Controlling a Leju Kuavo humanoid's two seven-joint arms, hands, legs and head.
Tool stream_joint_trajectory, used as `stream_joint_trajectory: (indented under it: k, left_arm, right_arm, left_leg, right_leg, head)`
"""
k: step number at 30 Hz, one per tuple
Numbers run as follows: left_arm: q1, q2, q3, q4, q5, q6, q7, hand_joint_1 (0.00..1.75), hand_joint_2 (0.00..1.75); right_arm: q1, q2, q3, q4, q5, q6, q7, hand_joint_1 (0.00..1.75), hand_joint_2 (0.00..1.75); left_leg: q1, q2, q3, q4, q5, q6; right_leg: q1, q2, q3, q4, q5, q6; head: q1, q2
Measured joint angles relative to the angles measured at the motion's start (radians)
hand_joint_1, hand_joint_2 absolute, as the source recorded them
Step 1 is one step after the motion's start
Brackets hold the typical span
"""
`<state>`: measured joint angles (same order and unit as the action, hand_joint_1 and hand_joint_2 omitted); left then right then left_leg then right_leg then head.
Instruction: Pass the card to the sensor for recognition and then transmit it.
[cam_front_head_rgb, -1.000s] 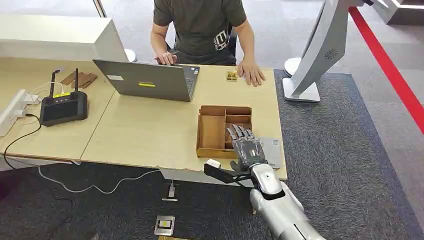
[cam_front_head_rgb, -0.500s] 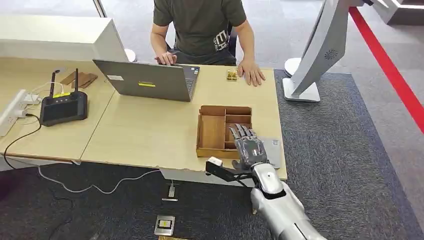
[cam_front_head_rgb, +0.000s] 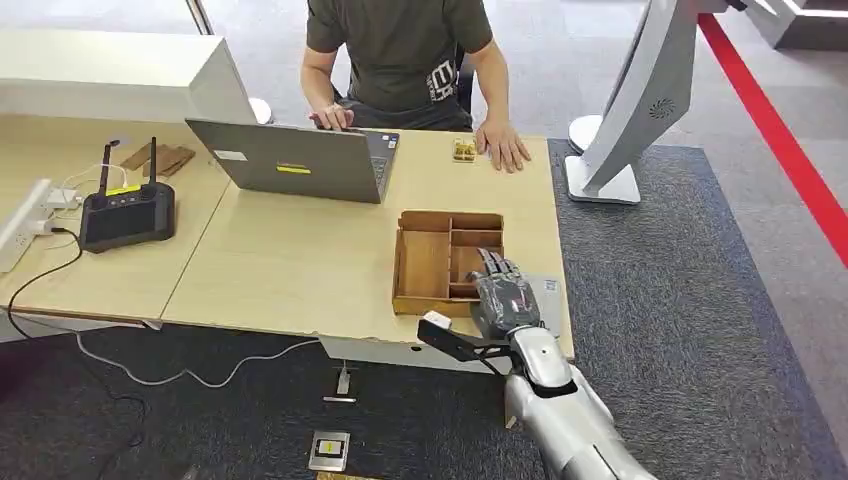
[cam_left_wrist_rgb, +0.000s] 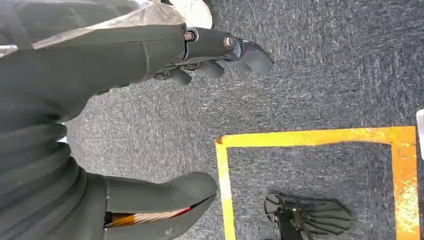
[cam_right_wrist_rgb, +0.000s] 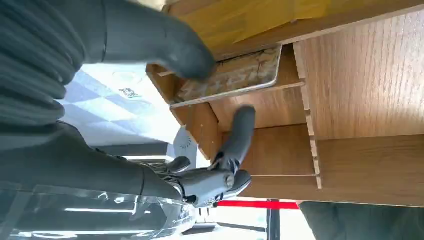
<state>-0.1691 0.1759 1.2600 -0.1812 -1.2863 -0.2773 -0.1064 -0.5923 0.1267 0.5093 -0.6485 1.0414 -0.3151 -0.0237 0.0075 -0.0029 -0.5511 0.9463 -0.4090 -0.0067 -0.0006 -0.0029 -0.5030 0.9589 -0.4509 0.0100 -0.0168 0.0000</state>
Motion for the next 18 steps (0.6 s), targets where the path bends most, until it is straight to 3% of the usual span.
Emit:
stream_joint_trajectory:
  k: [18]
  left_arm:
    - [0.0, 0.0, 0.0, 0.0, -0.01, -0.008, -0.008, 0.0, 1.75]
  right_arm:
    - [-0.006, 0.013, -0.001, -0.001, -0.016, -0.008, -0.009, 1.75, 1.75]
  left_leg:
    - [0.0, 0.0, 0.0, 0.0, 0.0, 0.0]
  right_leg:
    - [0.0, 0.0, 0.0, 0.0, 0.0, 0.0]
  head:
    - [0.0, 0.0]
